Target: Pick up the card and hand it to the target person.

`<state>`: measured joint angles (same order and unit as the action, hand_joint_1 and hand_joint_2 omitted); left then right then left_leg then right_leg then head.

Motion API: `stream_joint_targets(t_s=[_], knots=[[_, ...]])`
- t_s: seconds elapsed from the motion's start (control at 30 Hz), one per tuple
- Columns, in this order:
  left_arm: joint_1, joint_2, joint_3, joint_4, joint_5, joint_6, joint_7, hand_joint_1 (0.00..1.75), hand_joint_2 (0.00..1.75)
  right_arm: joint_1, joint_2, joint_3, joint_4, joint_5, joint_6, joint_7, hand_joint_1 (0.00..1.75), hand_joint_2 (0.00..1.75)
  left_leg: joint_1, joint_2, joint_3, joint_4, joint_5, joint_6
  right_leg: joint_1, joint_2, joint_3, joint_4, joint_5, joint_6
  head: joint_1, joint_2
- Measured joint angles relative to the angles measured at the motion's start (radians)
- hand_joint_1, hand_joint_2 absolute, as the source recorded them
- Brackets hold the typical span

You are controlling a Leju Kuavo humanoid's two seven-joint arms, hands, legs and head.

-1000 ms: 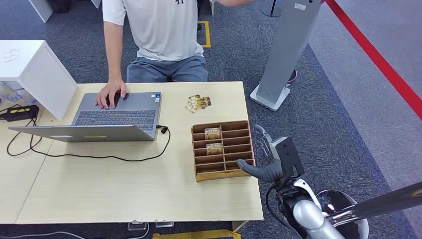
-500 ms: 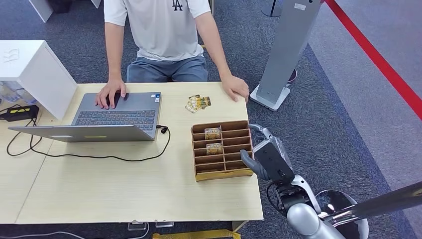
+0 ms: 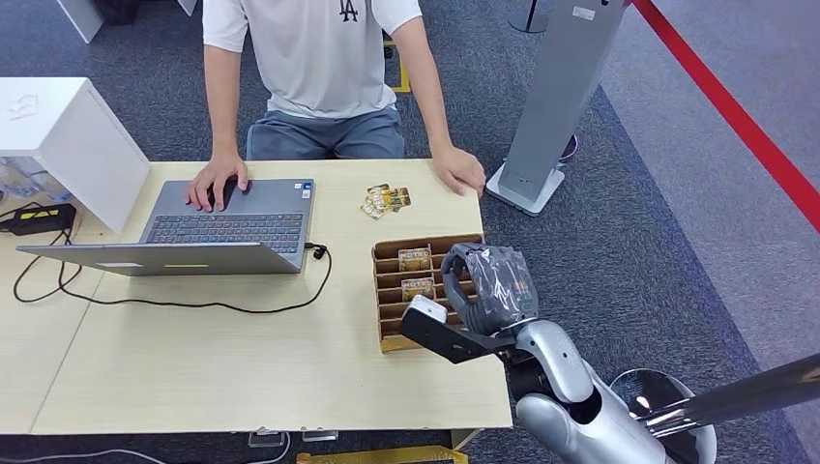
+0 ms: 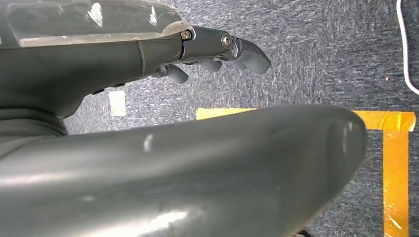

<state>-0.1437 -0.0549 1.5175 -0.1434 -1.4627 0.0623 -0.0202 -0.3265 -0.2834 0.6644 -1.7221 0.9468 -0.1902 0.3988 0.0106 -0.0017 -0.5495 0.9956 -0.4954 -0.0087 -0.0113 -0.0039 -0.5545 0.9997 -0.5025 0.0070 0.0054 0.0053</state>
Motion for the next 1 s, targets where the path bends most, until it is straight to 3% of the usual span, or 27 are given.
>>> stream_joint_targets(t_s=[0.17, 0.23, 0.37, 0.43, 0.57, 0.73, 1.0], knots=[[0.000, -0.001, 0.000, 0.000, -0.002, 0.001, 0.005, 0.00, 0.00, -0.038, 0.016, 0.057, 0.055, 0.113, 0.034, 0.045, 1.06, 1.75, 0.000, 0.000, 0.000, 0.000, 0.000, 0.000, 0.000, 0.000, 0.000, 0.000, 0.000, 0.000, -0.001, 0.000], [0.000, -0.001, 0.000, 0.000, -0.003, 0.001, 0.006, 0.00, 0.00, -0.050, 0.023, 0.076, 0.077, 0.136, 0.045, 0.057, 1.10, 1.75, 0.000, 0.000, 0.000, 0.000, 0.000, 0.000, 0.000, 0.000, 0.000, 0.000, 0.000, 0.000, -0.002, 0.000], [0.000, -0.002, 0.000, 0.000, -0.007, 0.001, 0.006, 0.00, 0.00, -0.064, 0.033, 0.100, 0.116, 0.149, 0.062, 0.071, 0.72, 1.75, 0.000, 0.000, 0.000, 0.000, 0.000, 0.000, 0.000, 0.000, 0.000, 0.000, 0.000, 0.000, -0.002, 0.000], [0.000, -0.003, 0.000, 0.000, -0.008, 0.002, 0.007, 0.00, 0.00, -0.069, 0.037, 0.109, 0.135, 0.152, 0.071, 0.078, 0.65, 1.75, 0.000, 0.000, 0.000, 0.000, 0.000, 0.000, 0.000, 0.000, 0.000, 0.000, 0.000, 0.000, -0.001, 0.000], [0.000, -0.003, 0.000, 0.000, -0.008, 0.004, 0.009, 0.00, 0.00, -0.073, 0.042, 0.119, 0.159, 0.155, 0.078, 0.083, 0.78, 1.75, 0.000, 0.000, 0.000, 0.000, 0.000, 0.000, 0.000, 0.000, 0.000, 0.000, 0.000, 0.000, 0.000, 0.000], [0.000, -0.003, 0.000, 0.000, -0.008, 0.004, 0.009, 0.00, 0.00, -0.076, 0.047, 0.129, 0.179, 0.157, 0.079, 0.084, 0.63, 1.75, 0.000, 0.000, 0.000, 0.000, 0.000, 0.000, 0.000, 0.000, 0.000, 0.000, 0.000, 0.000, -0.001, 0.000], [0.000, -0.004, 0.000, 0.000, -0.010, 0.004, 0.009, 0.00, 0.00, -0.087, 0.054, 0.136, 0.212, 0.164, 0.075, 0.090, 0.73, 1.75, 0.000, 0.000, 0.000, 0.000, 0.000, 0.000, 0.000, 0.000, 0.000, 0.000, 0.000, 0.000, -0.001, 0.000]])
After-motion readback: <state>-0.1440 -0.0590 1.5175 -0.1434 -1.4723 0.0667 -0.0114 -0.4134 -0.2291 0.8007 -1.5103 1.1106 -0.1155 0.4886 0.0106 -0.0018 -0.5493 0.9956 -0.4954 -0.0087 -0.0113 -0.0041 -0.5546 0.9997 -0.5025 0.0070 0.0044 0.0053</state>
